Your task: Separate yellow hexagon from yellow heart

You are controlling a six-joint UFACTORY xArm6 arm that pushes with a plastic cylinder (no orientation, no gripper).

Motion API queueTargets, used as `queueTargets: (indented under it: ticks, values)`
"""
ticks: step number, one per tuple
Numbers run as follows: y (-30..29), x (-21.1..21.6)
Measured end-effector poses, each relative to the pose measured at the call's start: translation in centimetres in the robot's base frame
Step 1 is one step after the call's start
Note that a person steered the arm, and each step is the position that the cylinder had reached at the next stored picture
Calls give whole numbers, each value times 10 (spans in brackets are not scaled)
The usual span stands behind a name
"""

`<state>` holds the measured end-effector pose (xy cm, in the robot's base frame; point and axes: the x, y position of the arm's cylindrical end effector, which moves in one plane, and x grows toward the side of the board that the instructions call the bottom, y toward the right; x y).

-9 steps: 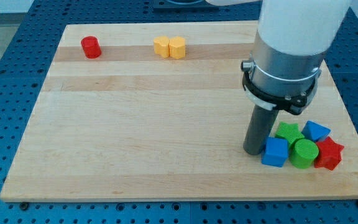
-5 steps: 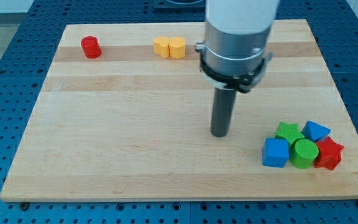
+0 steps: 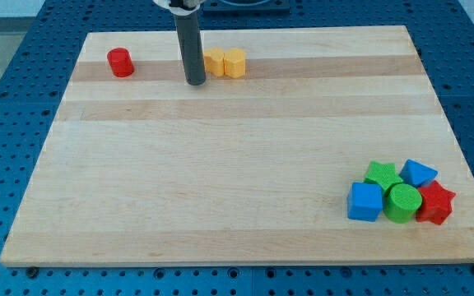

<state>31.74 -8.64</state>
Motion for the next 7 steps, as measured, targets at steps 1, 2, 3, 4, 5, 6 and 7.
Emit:
queueTargets:
  ticks: [1, 2, 3, 4, 5, 6, 7]
  values:
    - [2, -48]
    - [-1, -49]
    - [-4, -64]
    - [6, -58]
    - [58, -5]
    - [97, 51]
    - [111, 82]
